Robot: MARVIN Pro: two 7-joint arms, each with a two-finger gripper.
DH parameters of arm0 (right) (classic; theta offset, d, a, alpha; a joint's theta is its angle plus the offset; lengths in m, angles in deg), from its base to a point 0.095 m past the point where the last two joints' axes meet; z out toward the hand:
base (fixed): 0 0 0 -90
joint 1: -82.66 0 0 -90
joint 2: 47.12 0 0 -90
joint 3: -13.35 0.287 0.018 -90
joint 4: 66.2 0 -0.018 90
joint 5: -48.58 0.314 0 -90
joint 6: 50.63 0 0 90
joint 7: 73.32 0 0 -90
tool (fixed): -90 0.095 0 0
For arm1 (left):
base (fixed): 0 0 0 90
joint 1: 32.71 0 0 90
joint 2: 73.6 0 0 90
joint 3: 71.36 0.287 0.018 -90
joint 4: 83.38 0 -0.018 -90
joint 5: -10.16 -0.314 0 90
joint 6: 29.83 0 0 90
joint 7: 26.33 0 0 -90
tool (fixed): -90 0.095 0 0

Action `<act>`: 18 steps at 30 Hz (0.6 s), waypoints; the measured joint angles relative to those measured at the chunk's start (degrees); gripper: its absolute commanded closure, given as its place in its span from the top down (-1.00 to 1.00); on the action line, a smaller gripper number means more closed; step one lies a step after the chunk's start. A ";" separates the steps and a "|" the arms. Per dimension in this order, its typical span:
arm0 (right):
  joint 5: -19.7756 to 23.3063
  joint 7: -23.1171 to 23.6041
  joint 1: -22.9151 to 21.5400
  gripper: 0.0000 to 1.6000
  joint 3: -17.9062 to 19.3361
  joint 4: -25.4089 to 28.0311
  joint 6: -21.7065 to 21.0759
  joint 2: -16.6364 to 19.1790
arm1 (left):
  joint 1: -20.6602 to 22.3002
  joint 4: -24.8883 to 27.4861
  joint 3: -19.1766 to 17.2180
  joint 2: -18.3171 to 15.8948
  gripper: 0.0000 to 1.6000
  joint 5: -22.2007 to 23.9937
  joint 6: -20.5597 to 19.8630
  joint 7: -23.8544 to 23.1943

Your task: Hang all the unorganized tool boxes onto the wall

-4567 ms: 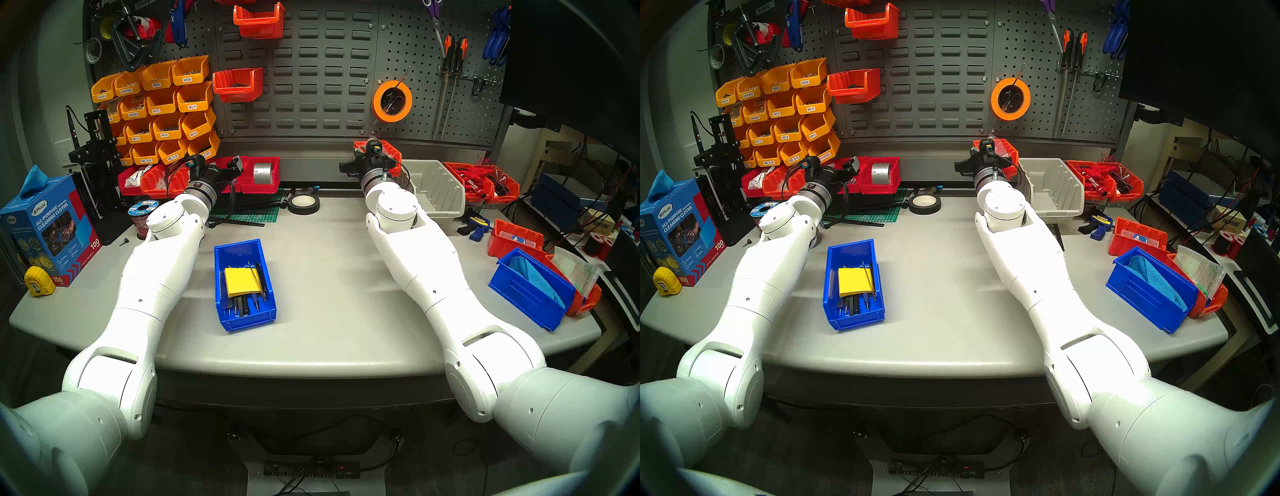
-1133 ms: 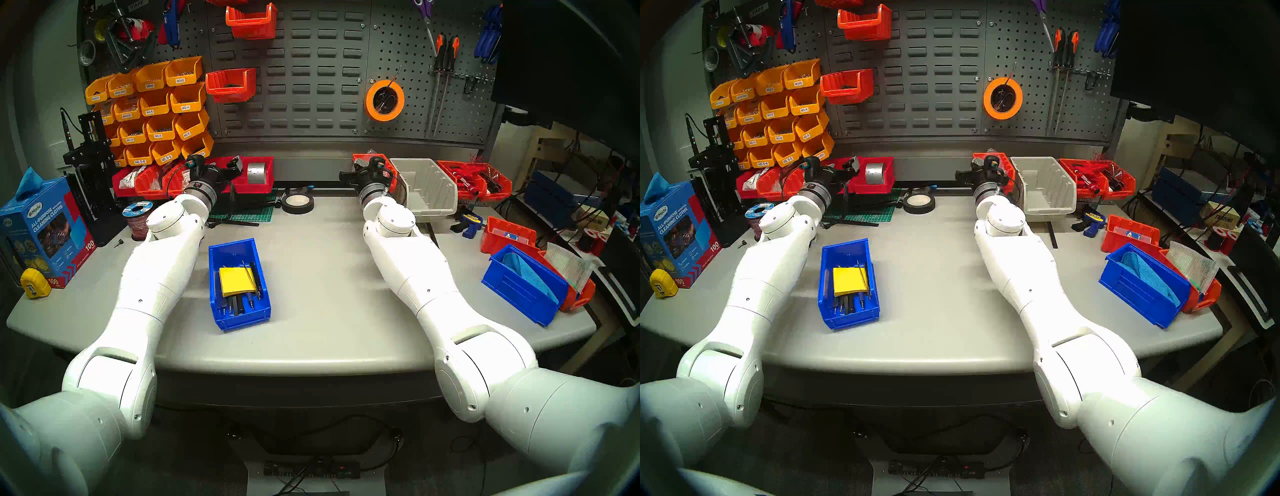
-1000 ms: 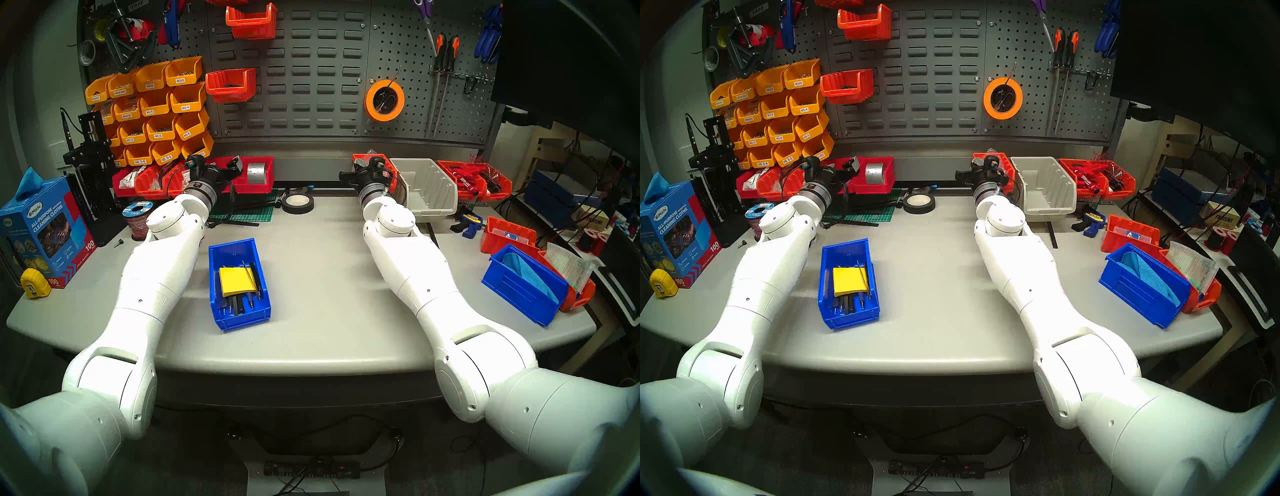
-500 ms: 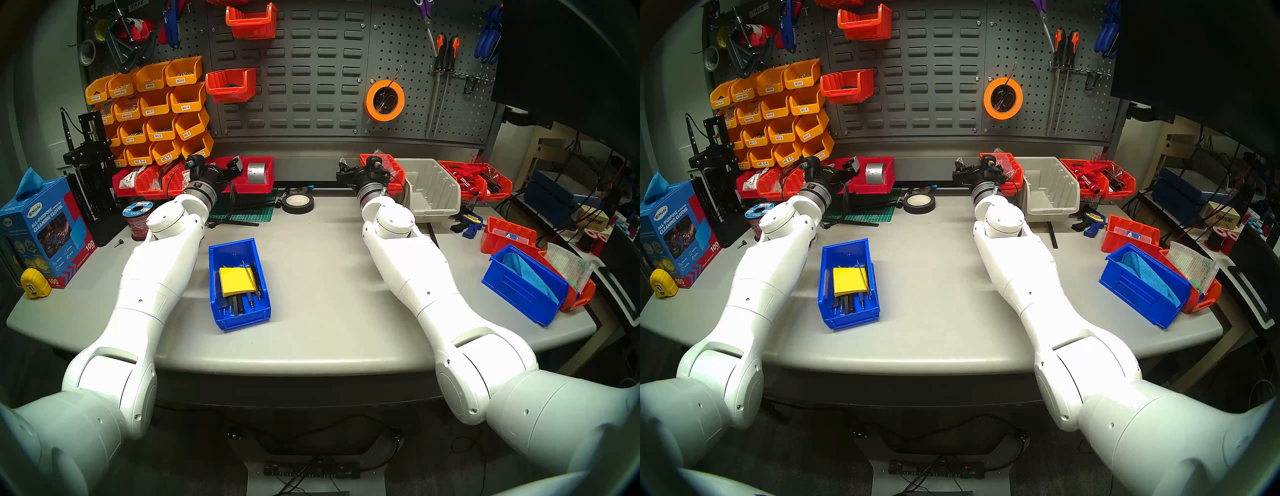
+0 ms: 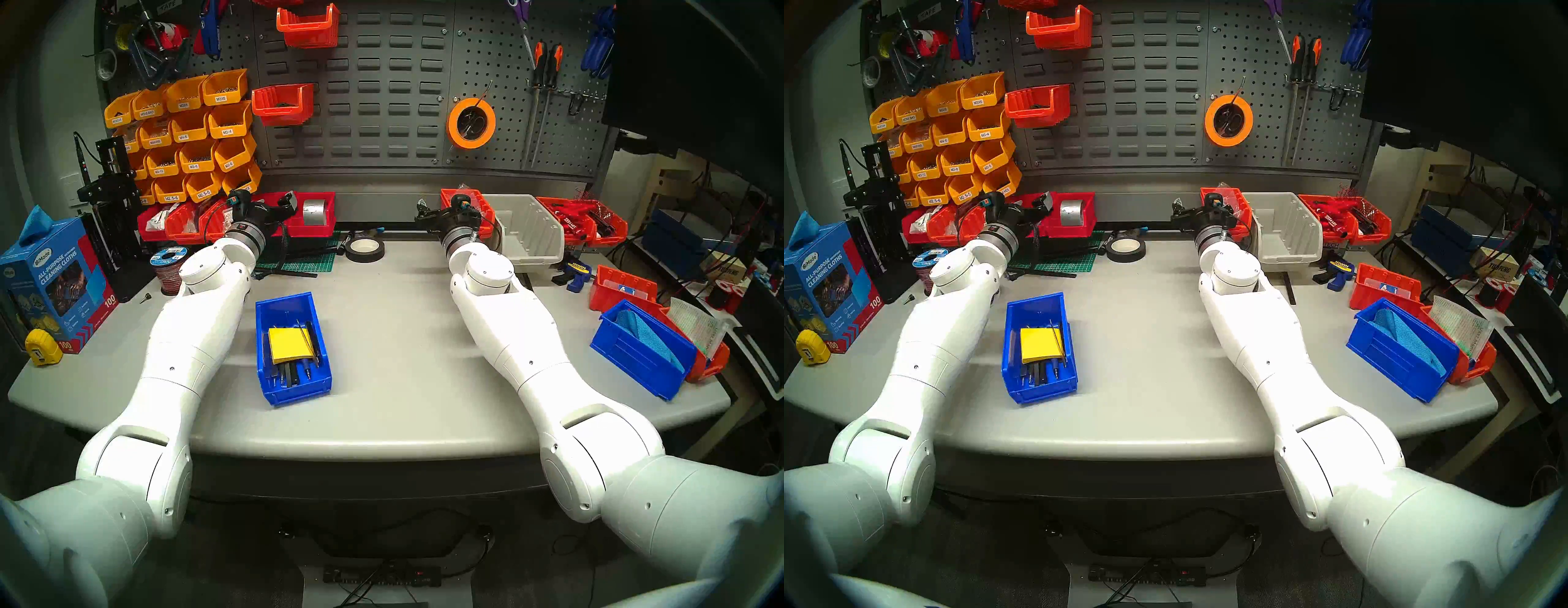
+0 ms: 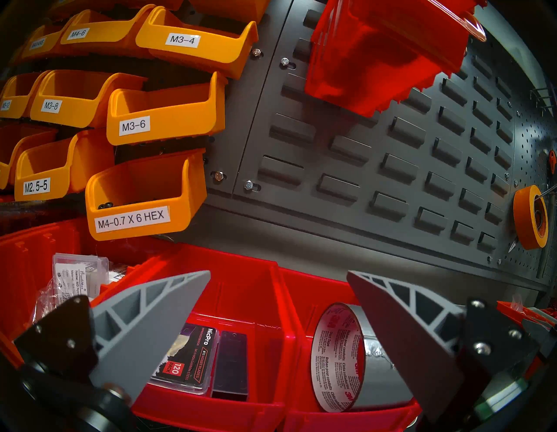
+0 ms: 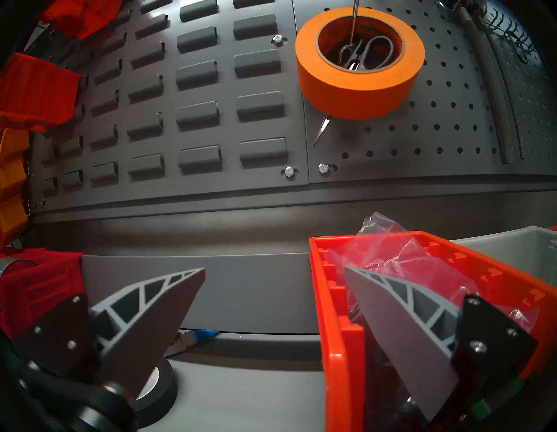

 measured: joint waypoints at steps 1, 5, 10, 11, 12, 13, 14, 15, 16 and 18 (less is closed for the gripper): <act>-0.04 0.01 0.02 1.00 0.01 0.04 -0.08 0.04 | 0.00 0.00 0.00 0.00 1.00 0.00 0.00 0.00; -0.20 0.40 0.10 1.00 0.02 0.15 -0.13 0.22 | 0.00 0.00 0.00 0.00 1.00 0.00 0.00 0.00; -0.57 0.95 0.31 1.00 -0.05 0.39 -0.11 0.48 | 0.00 0.00 0.00 0.00 1.00 0.00 0.00 0.00; -0.78 1.14 0.47 1.00 -0.15 0.65 -0.11 0.65 | 0.00 0.00 0.00 0.00 1.00 0.00 0.00 0.00; -0.87 1.20 0.61 1.00 -0.20 0.87 -0.13 0.75 | 0.00 0.00 0.00 0.00 1.00 0.00 0.00 0.00; -0.97 1.25 0.86 1.00 -0.28 1.29 -0.25 0.89 | 0.00 0.00 0.00 0.00 1.00 0.00 0.00 0.00; -1.02 1.27 1.08 1.00 -0.35 1.65 -0.40 0.99 | 0.00 0.00 0.00 0.00 1.00 0.00 0.00 0.00; -1.08 1.28 1.35 1.00 -0.42 2.12 -0.60 1.11 | 0.00 0.00 0.00 0.00 1.00 0.00 0.00 0.00; -1.18 1.30 1.76 1.00 -0.59 2.86 -0.89 1.32 | 0.00 0.00 0.00 0.00 1.00 0.00 0.00 0.00; -1.32 1.31 2.39 1.00 -0.82 3.96 -1.34 1.58 | 0.00 0.00 0.00 0.00 1.00 0.00 0.00 0.00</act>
